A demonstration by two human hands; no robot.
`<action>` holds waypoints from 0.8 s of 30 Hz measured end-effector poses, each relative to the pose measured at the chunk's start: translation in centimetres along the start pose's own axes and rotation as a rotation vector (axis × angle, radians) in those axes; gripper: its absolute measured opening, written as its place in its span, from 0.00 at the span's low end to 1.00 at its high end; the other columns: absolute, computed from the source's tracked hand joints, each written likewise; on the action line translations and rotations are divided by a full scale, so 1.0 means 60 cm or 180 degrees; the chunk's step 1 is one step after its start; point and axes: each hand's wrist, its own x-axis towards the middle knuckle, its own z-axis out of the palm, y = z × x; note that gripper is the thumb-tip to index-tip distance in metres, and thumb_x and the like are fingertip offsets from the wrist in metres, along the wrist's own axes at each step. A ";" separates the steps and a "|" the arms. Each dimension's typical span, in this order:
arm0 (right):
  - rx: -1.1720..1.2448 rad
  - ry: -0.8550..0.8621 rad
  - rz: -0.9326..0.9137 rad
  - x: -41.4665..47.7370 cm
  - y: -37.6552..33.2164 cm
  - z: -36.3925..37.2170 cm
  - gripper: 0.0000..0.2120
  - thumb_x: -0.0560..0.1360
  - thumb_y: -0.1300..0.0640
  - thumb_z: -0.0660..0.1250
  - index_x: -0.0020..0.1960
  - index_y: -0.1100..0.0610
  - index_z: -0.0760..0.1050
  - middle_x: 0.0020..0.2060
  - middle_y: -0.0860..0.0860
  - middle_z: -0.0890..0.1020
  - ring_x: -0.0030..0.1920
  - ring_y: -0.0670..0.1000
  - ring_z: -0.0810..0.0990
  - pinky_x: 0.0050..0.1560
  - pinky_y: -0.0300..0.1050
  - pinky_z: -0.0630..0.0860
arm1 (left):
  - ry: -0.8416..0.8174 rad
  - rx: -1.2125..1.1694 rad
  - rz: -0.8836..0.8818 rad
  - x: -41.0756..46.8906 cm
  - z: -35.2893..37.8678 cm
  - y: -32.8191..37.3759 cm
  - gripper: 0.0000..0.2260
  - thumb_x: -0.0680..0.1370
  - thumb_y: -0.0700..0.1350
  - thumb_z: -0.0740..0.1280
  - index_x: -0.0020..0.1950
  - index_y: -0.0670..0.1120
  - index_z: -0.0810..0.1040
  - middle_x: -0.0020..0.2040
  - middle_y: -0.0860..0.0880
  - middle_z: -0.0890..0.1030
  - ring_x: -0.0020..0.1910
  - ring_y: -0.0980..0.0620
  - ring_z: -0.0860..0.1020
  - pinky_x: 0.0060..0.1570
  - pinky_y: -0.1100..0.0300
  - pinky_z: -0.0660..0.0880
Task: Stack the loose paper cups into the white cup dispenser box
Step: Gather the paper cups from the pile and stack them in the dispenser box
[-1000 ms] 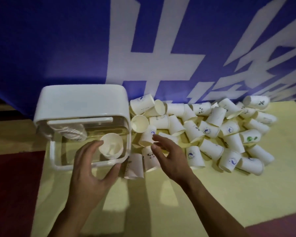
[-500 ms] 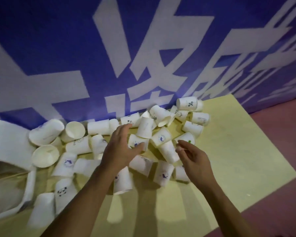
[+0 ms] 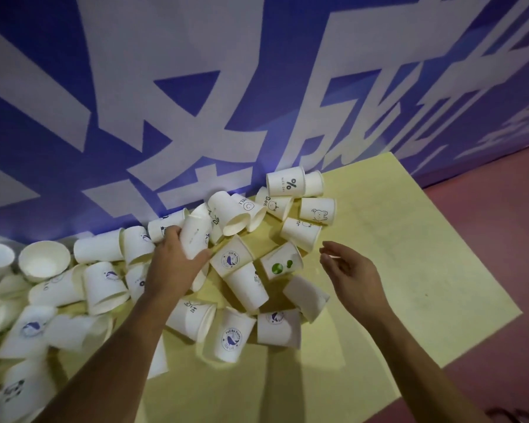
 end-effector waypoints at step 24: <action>-0.1487 -0.0704 -0.0543 0.349 -0.070 0.060 0.44 0.59 0.40 0.84 0.69 0.44 0.66 0.61 0.52 0.79 0.58 0.58 0.79 0.55 0.63 0.82 | 0.0784 -0.0975 -0.0061 -0.110 -0.176 -0.081 0.24 0.76 0.51 0.76 0.71 0.48 0.76 0.63 0.51 0.80 0.59 0.50 0.77 0.52 0.62 0.71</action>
